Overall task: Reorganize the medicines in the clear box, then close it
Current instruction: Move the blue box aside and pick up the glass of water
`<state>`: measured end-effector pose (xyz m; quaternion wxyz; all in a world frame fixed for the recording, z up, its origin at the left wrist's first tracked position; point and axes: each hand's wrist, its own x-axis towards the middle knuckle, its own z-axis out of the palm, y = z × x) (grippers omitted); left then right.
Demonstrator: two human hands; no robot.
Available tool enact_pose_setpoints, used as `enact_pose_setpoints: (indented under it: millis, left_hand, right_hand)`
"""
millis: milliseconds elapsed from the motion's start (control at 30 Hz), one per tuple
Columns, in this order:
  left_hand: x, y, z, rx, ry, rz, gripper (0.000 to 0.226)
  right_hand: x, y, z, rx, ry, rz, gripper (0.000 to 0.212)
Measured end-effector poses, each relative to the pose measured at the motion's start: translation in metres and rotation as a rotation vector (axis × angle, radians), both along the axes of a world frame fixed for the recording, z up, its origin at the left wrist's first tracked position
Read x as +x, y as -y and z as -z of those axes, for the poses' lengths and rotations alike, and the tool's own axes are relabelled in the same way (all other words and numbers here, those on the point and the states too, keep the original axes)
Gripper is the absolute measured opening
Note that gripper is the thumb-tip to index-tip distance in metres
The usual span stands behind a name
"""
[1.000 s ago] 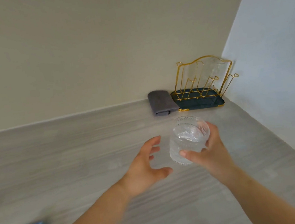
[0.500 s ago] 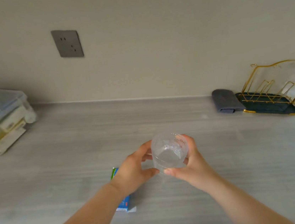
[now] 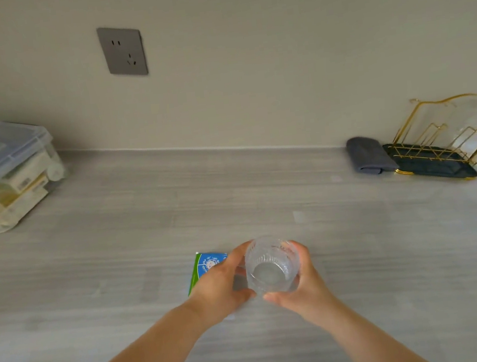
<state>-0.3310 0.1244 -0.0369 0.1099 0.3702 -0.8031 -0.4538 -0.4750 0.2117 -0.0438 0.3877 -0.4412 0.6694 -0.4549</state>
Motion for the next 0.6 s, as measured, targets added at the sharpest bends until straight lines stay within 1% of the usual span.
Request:
enact_pose_setpoints:
  millis: [133, 267, 367, 433, 500, 533, 600]
  left_hand:
    - [0.001, -0.003, 0.006, 0.016, -0.009, -0.002, 0.070]
    - [0.000, -0.003, 0.009, 0.026, -0.009, 0.013, 0.065]
    - [0.000, -0.004, 0.010, 0.036, 0.000, 0.021, 0.063]
    - [0.002, -0.005, 0.010, 0.002, 0.008, 0.007, 0.060]
    - [0.009, -0.006, 0.014, -0.035, 0.007, -0.007, 0.058]
    - [0.013, -0.008, 0.015, -0.048, 0.001, -0.010, 0.056]
    - [0.024, -0.014, 0.015, -0.098, -0.019, -0.028, 0.053]
  right_hand:
    - [0.004, -0.005, 0.010, 0.012, 0.028, 0.028, 0.083]
    - [0.004, -0.007, 0.018, 0.020, 0.052, 0.053, 0.088]
    - [0.004, -0.008, 0.020, -0.004, 0.029, 0.056, 0.087]
    - [0.007, -0.013, 0.020, -0.007, 0.023, 0.066, 0.093]
    - [0.011, -0.019, 0.022, -0.003, 0.036, 0.159, 0.100]
    - [0.013, -0.024, 0.024, -0.014, 0.024, 0.245, 0.099]
    - [0.019, -0.037, 0.030, -0.044, -0.014, 0.428, 0.091]
